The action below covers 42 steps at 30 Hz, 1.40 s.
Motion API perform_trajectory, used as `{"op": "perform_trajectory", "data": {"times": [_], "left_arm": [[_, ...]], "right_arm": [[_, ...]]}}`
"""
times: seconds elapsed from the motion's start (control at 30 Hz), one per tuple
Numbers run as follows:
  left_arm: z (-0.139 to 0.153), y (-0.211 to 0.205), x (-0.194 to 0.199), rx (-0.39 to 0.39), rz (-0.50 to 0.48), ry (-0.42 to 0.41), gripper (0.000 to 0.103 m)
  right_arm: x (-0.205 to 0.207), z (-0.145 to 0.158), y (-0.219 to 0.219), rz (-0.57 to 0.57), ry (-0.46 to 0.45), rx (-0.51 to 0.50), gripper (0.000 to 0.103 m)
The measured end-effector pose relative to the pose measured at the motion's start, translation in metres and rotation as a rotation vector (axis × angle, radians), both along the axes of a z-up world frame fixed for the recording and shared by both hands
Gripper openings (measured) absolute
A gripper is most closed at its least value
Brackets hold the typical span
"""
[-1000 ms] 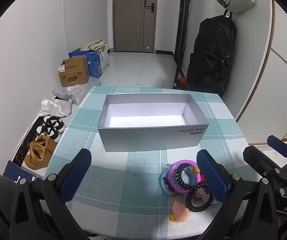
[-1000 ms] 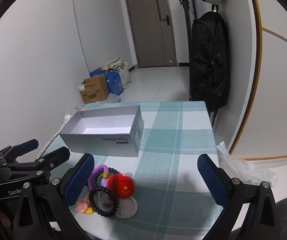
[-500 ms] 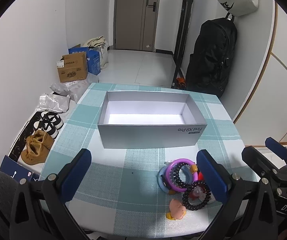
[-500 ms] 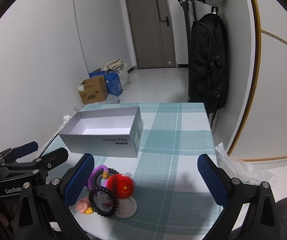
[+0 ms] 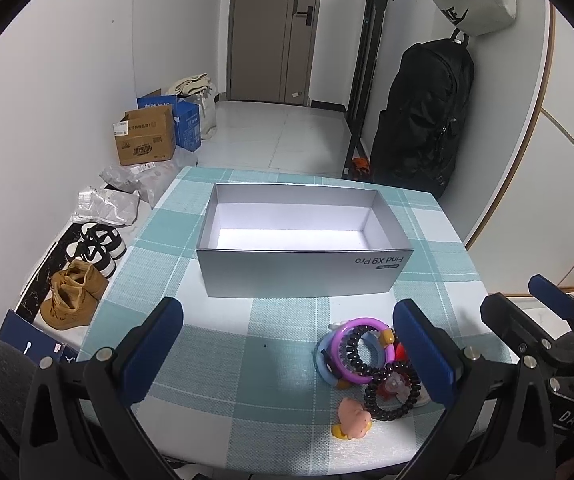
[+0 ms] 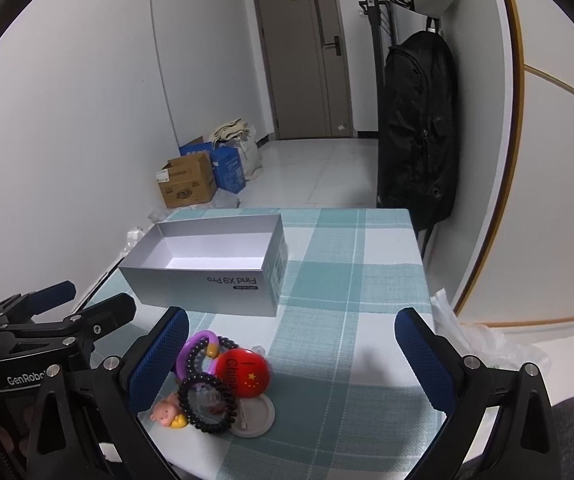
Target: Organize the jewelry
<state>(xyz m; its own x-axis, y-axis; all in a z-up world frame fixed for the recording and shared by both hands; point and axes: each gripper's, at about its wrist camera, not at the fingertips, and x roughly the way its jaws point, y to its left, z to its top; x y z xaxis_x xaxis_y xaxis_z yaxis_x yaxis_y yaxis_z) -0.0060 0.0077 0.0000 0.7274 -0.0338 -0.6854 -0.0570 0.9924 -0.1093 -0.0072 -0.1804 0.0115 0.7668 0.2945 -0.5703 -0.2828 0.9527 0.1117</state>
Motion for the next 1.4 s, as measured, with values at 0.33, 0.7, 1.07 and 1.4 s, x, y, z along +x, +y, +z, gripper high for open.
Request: {"op": "perform_trajectory", "data": {"times": [0.33,0.7,1.07,1.4], "left_arm": [[-0.0003,0.0019,0.0001,-0.004,0.011,0.004,0.102],[-0.0011,0.0030,-0.0002,-0.003,0.011,0.001,0.101],[-0.0022,0.0029,-0.0001,-0.015,0.003,0.008,0.100],[-0.0081,0.0065,0.0029,-0.092,-0.032,0.057,0.100]], "right_arm": [[-0.0030,-0.0008,0.0024,0.015,0.001,-0.007,0.103],[-0.0035,0.0001,0.0025,0.020,-0.006,0.001,0.103],[-0.0059,0.0004,0.0029,0.027,-0.008,0.007,0.103],[-0.0024,-0.0011,0.0018,0.039,0.016,0.028,0.103]]}}
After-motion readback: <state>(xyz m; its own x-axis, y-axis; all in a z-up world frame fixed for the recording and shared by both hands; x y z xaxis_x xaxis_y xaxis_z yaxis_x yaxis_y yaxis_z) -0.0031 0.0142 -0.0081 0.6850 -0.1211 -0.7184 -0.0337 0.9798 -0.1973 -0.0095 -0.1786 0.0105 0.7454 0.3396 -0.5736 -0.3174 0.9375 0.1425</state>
